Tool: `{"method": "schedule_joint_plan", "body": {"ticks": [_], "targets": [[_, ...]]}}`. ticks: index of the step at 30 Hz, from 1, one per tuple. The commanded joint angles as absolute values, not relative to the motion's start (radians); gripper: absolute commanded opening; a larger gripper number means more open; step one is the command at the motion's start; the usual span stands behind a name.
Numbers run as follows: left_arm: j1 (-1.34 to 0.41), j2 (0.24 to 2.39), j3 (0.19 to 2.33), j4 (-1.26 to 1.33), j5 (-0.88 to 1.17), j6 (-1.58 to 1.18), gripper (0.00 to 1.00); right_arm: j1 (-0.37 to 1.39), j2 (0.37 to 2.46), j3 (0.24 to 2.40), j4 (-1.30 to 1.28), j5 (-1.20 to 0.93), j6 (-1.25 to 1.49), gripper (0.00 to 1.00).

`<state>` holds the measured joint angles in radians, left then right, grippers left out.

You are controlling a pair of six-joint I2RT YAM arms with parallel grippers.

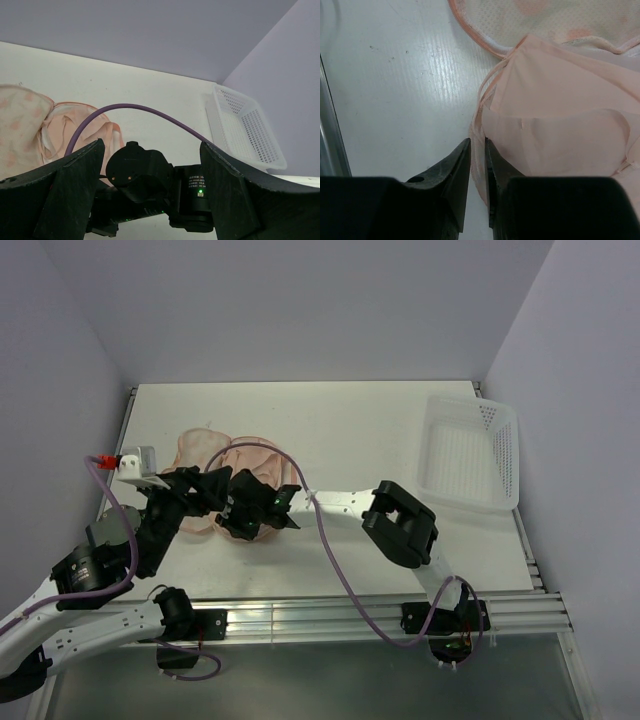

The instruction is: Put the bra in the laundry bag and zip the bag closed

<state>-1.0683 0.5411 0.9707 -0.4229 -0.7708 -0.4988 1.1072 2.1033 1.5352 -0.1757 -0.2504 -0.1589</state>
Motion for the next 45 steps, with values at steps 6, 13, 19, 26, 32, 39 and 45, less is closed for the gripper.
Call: {"method": "schedule_joint_plan", "body": {"ticks": [6, 13, 19, 26, 32, 39, 45], "targets": [[-1.065, 0.548, 0.968, -0.388, -0.764, -0.488, 0.84, 1.103, 2.152, 1.606, -0.233, -0.267, -0.183, 0.23], [-1.065, 0.549, 0.965, -0.387, -0.759, -0.489, 0.84, 1.103, 2.137, 1.598, -0.210, -0.249, -0.175, 0.08], [-1.065, 0.551, 0.966, -0.387, -0.761, -0.491, 0.84, 1.103, 2.048, 1.542, -0.141, -0.259, -0.146, 0.02], [-1.065, 0.566, 0.971, -0.391, -0.764, -0.509, 0.84, 1.095, 1.950, 1.473, -0.037, -0.244, -0.088, 0.00], [-1.065, 0.571, 0.976, -0.393, -0.772, -0.525, 0.83, 1.072, 1.939, 1.443, 0.070, -0.195, -0.015, 0.00], [-1.065, 0.589, 0.960, -0.397, -0.787, -0.574, 0.82, 1.029, 1.990, 1.462, 0.213, -0.028, 0.063, 0.00], [-1.063, 0.601, 0.899, -0.356, -0.828, -0.633, 0.77, 0.986, 2.051, 1.486, 0.327, 0.026, 0.112, 0.00]]}}
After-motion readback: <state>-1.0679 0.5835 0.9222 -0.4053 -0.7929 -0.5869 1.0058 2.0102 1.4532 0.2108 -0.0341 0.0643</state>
